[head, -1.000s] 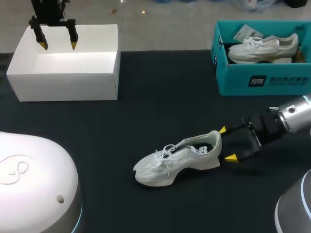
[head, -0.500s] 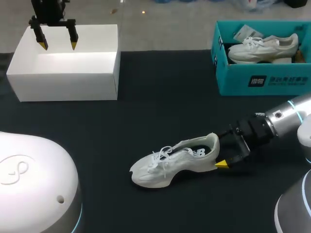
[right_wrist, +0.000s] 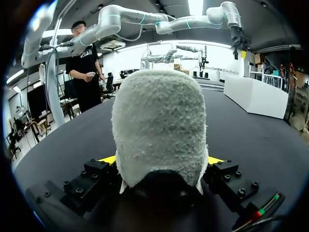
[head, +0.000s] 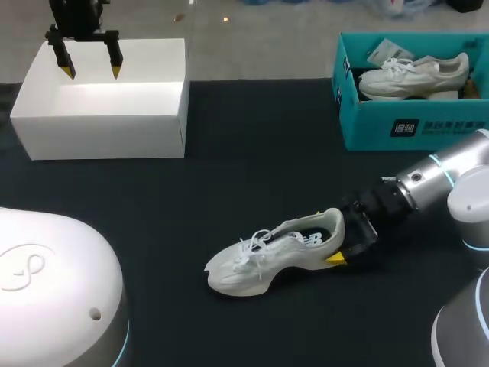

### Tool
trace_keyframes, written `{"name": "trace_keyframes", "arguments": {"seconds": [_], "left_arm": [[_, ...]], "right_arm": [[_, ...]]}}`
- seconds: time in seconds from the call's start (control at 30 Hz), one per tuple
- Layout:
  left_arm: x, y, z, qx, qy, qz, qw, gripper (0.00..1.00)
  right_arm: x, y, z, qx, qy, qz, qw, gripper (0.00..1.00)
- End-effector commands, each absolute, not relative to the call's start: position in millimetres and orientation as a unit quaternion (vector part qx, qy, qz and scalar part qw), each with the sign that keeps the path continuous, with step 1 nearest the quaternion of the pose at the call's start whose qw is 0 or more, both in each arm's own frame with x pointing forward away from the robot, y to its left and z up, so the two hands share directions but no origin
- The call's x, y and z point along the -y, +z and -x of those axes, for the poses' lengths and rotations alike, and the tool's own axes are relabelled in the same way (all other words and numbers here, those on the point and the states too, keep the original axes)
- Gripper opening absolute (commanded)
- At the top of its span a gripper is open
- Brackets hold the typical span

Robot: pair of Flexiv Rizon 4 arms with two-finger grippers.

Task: Take the shoe out of the shoebox, open the shoe tongue, remove and reinsert the insole, then place the shoe into the shoebox

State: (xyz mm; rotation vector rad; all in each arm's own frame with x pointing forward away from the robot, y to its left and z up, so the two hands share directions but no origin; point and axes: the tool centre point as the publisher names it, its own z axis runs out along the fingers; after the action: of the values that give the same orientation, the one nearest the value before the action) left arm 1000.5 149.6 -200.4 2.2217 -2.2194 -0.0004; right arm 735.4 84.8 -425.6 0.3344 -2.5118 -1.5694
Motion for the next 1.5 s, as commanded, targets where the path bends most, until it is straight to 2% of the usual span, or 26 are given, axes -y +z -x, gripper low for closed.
{"name": "trace_keyframes", "arguments": {"seconds": [0.03,0.1,0.13,0.17,0.2,0.83,1.5], "left_arm": [[-149.8,-200.1,-1000.4,0.707,0.0,-0.707,0.0,1.0],[-149.8,-200.1,-1000.4,0.707,0.0,-0.707,0.0,1.0],[-149.8,-200.1,-1000.4,0.707,0.0,-0.707,0.0,1.0],[-149.8,-200.1,-1000.4,0.707,0.0,-0.707,0.0,1.0],[-149.8,-200.1,-1000.4,0.707,0.0,-0.707,0.0,1.0],[-149.8,-200.1,-1000.4,0.707,0.0,-0.707,0.0,1.0],[-149.8,-200.1,-1000.4,0.707,0.0,-0.707,0.0,1.0]], "right_arm": [[-92.1,-431.6,-732.6,0.84,-0.527,-0.102,0.073,1.0],[-92.5,-433.2,-732.3,0.84,-0.531,-0.093,0.069,1.0],[-92.5,-433.5,-732.2,0.841,-0.53,-0.09,0.064,0.53],[-92.3,-433.8,-732.0,0.843,-0.528,-0.086,0.061,0.23],[-91.8,-434.1,-731.8,0.842,-0.53,-0.083,0.059,0.0],[-59.5,-425.8,-723.1,0.85,-0.527,-0.006,-0.005,0.0],[-54.5,-435.0,-722.8,0.852,-0.523,0.014,-0.008,0.0]]}}
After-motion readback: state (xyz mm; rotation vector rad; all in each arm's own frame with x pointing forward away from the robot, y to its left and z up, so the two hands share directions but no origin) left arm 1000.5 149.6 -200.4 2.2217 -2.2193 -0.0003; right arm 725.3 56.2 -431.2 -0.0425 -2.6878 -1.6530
